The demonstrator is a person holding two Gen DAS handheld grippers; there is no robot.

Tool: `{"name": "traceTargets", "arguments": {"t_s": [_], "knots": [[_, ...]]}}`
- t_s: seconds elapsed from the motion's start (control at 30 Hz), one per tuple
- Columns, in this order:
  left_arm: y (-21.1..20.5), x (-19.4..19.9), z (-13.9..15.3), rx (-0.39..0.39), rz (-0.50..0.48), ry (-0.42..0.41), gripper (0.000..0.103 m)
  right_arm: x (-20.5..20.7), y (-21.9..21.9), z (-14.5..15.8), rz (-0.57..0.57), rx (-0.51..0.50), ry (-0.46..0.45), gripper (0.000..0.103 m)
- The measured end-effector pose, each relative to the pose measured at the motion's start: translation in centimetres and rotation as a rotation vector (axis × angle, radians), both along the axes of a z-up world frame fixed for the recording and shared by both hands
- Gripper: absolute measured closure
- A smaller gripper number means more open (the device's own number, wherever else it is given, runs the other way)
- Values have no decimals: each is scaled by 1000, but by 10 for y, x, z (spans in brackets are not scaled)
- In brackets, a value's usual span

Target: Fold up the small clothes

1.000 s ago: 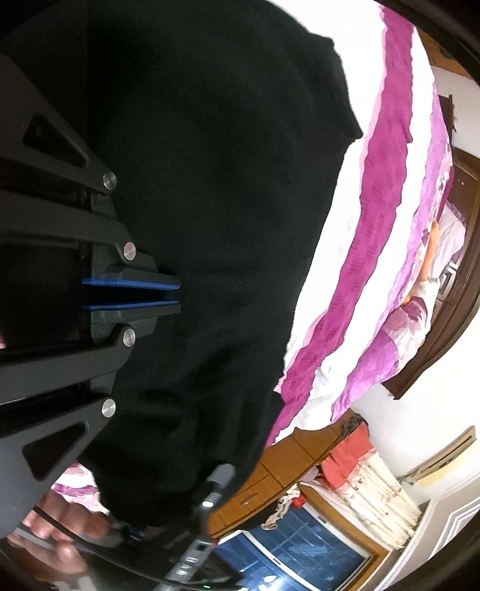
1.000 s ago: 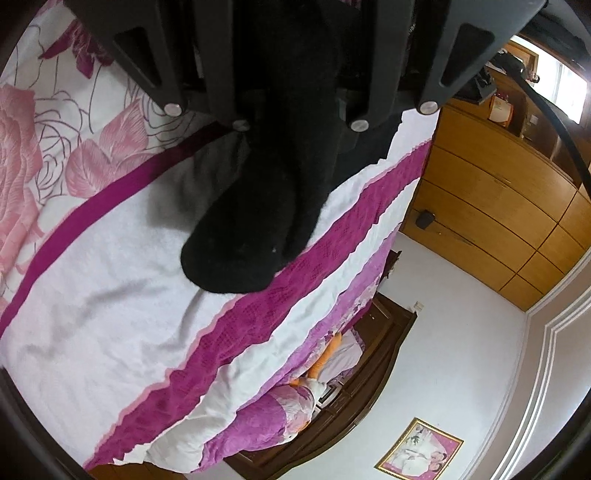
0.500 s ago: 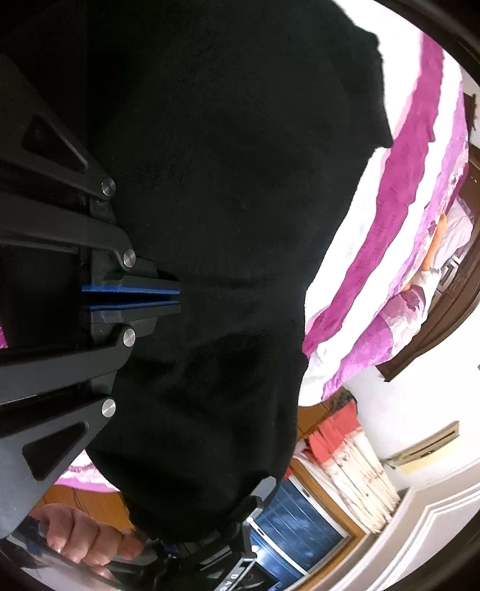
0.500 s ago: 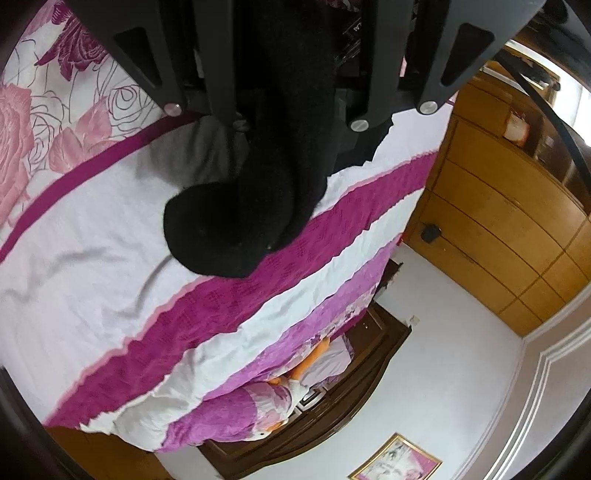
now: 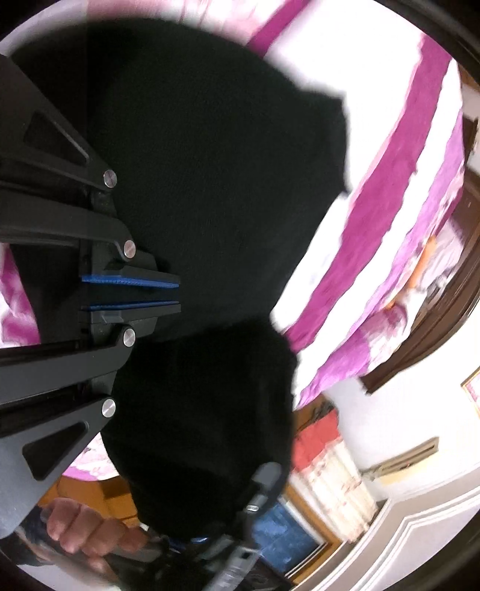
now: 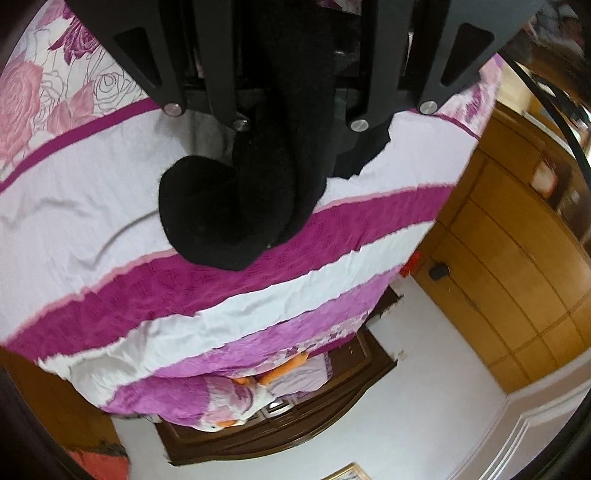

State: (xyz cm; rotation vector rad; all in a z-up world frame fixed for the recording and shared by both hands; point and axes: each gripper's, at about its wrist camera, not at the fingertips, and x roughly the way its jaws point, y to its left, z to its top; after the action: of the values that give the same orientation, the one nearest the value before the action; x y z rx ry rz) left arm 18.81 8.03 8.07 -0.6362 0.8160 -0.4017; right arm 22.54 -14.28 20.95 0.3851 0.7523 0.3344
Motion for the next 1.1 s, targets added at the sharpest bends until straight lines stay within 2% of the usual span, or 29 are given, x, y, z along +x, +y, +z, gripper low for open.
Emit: {"name": "traceTargets", "arguments": {"t_s": [0.1, 0.17, 0.33, 0.4, 0.47, 0.53, 0.67, 0.87, 0.97, 1.1], "knots": [[36, -5, 2, 0, 97, 60, 102, 2, 21, -2, 26, -38, 19, 83], [59, -11, 1, -31, 126, 86, 102, 2, 35, -5, 32, -70, 19, 84], [94, -22, -8, 9, 148, 105, 102, 3, 64, -5, -3, -168, 9, 84], [98, -24, -25, 5, 124, 147, 102, 4, 78, -5, -12, -194, 20, 84], [103, -31, -39, -67, 132, 176, 102, 3, 91, -5, -12, -233, 27, 84], [108, -39, -43, -130, 141, 171, 102, 3, 103, -6, 7, -283, 28, 84], [100, -51, -39, -100, 111, 163, 102, 2, 135, -10, 52, -418, 25, 84], [117, -45, -48, -228, 69, 216, 102, 9, 160, -14, 33, -455, 50, 84], [122, -44, -49, -240, 88, 226, 102, 17, 173, -18, 27, -468, 76, 84], [129, -50, -49, -225, 144, 226, 102, 23, 196, -28, 32, -549, 97, 83]]}}
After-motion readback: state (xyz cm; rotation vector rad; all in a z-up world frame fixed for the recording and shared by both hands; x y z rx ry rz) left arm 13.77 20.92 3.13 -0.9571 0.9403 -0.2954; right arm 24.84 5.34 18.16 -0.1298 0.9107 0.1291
